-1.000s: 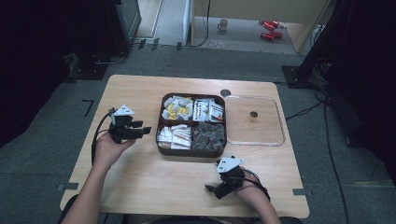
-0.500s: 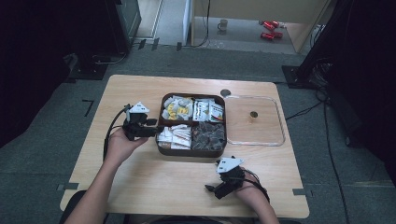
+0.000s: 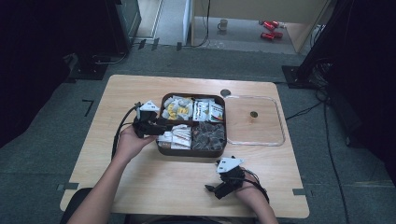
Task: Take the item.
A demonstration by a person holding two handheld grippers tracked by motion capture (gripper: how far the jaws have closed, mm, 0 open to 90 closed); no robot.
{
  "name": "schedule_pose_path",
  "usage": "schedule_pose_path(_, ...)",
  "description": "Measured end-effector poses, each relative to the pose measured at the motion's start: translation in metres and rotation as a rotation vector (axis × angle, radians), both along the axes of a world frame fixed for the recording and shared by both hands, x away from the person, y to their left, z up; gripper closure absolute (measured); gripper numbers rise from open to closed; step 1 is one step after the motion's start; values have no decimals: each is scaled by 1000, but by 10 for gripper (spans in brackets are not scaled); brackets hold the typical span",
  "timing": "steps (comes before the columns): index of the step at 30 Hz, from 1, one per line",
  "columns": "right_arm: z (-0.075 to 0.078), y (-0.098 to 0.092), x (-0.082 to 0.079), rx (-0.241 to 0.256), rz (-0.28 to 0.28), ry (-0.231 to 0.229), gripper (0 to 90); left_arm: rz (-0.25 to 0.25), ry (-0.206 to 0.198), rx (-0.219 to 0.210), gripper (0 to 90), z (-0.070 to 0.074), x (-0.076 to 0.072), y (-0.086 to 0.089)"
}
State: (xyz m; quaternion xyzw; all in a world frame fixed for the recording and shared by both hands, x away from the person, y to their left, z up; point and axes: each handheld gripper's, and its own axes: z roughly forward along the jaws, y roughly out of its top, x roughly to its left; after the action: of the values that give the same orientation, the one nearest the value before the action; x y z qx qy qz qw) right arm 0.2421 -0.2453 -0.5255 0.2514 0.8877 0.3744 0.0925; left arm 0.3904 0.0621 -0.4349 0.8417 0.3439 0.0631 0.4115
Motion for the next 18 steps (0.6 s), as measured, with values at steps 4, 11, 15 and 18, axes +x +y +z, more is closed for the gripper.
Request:
schedule_pose_path(4,0,0,0,0,-1,1,0,-21,11,8,550,-5,8,-13)
schedule_pose_path(11,0,0,-1,1,-6,1,0,-41,13,49,588,-18,18,-25)
schedule_pose_path(15,0,0,-1,1,-13,2,0,-49,20,86,606,-28,23,-30)
schedule_pose_path(18,0,0,-2,1,-17,1,0,-40,5,89,629,-30,25,-31)
